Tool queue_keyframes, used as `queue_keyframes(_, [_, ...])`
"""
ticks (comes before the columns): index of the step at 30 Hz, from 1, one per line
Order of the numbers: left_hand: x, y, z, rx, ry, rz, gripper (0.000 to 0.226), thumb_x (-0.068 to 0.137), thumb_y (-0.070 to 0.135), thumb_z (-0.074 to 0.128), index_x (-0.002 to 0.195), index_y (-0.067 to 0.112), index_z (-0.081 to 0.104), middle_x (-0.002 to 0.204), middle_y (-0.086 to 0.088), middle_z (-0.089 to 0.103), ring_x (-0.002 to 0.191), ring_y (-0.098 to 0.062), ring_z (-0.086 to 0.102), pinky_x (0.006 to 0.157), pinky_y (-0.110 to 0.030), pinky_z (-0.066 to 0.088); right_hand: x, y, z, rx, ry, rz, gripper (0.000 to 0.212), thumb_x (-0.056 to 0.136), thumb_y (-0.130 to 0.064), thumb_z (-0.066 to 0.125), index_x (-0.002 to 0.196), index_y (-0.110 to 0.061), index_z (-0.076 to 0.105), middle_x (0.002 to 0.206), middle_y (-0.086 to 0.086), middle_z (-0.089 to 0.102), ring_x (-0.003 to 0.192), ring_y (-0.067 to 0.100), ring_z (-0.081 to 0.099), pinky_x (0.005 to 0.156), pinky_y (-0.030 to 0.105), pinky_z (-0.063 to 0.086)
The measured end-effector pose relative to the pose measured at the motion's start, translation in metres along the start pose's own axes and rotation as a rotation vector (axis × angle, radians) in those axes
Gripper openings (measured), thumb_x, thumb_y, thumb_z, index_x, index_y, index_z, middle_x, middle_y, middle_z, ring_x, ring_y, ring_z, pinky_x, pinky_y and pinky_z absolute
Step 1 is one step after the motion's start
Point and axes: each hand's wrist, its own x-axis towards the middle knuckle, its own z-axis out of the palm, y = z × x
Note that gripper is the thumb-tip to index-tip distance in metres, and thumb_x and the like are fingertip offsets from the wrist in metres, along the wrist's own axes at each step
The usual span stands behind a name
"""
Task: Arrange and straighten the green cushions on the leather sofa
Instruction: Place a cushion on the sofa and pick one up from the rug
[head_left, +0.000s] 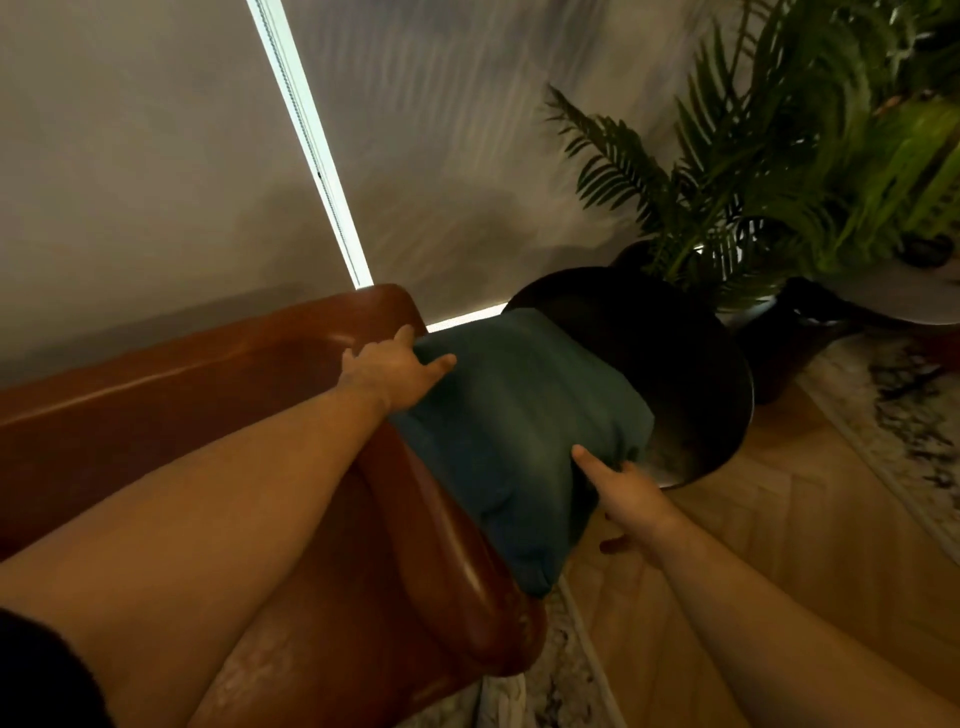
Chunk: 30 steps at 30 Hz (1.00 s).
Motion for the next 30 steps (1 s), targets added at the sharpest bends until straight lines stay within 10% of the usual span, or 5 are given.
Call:
queue_keyframes(9, [-0.037,-0.043,0.022,-0.141,-0.089,-0.049,0.064,0.099,0.068,0.055,0.138,0.019,0.068,0.133,-0.010,0.073,0.124,-0.031,0.066,0.099,-0.038,0.051,0.006,-0.010,0.014,0.206,0.123,-0.094,0.099,0.081,-0.073,0.075,0.155,-0.014,0.047,0.151,0.008,0.057,0.136,0.038,0.054,0.112,0.050,0.045])
queue_keyframes(16, [-0.078,-0.101,0.050,-1.099,-0.154,-0.437,0.026,0.098,0.025,0.073,0.114,0.006,0.068,0.109,-0.018,0.069,0.090,-0.026,0.065,0.072,-0.033,0.047,-0.008,-0.048,0.051,0.028,0.217,-0.337,0.075,0.087,-0.046,0.082,0.151,-0.021,0.051,0.142,0.006,0.063,0.130,0.038,0.059,0.111,0.055,0.049])
queue_keyframes(25, [-0.128,-0.193,0.047,-1.424,-0.059,-0.600,0.100,0.060,0.085,0.078,0.138,0.026,0.060,0.125,0.004,0.072,0.112,-0.020,0.068,0.085,-0.037,0.054,-0.048,-0.084,0.146,-0.051,0.099,-0.540,0.053,0.097,-0.027,0.075,0.145,-0.029,0.054,0.131,-0.005,0.066,0.122,0.025,0.063,0.107,0.053,0.054])
queue_keyframes(30, [-0.154,-0.296,0.028,-1.427,-0.012,-0.638,0.088,0.052,0.081,0.079,0.120,0.026,0.075,0.109,0.008,0.081,0.113,-0.019,0.068,0.093,-0.039,0.049,-0.069,-0.076,0.237,-0.033,-0.041,-0.524,0.058,0.098,-0.020,0.074,0.150,-0.030,0.050,0.118,-0.021,0.058,0.122,0.019,0.059,0.107,0.047,0.051])
